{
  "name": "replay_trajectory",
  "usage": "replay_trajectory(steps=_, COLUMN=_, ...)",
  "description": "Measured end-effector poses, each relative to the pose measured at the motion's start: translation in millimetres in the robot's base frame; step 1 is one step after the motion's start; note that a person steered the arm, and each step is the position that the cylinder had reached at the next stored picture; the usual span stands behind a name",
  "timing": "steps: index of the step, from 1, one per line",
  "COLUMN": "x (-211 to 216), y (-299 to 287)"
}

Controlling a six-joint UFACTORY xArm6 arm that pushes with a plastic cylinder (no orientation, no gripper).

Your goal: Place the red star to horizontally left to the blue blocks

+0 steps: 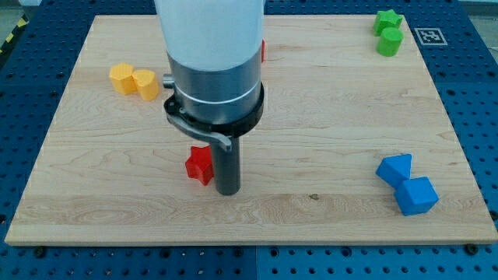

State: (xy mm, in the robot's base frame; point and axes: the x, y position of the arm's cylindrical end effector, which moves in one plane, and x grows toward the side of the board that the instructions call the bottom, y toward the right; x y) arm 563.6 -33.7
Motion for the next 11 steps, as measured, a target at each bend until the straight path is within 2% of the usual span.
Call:
replay_trajectory(steps=3, x=-8.2, y=23.4)
replay_trajectory(steps=4, x=-39.4, y=30.7)
replay_trajectory(steps=5, x=-65.5, y=8.7)
replay_trajectory(steps=6, x=-75.9, y=-62.2)
replay_trajectory(steps=7, x=-76.5, y=-88.5)
replay_trajectory(steps=11, x=-45.9, y=-24.1)
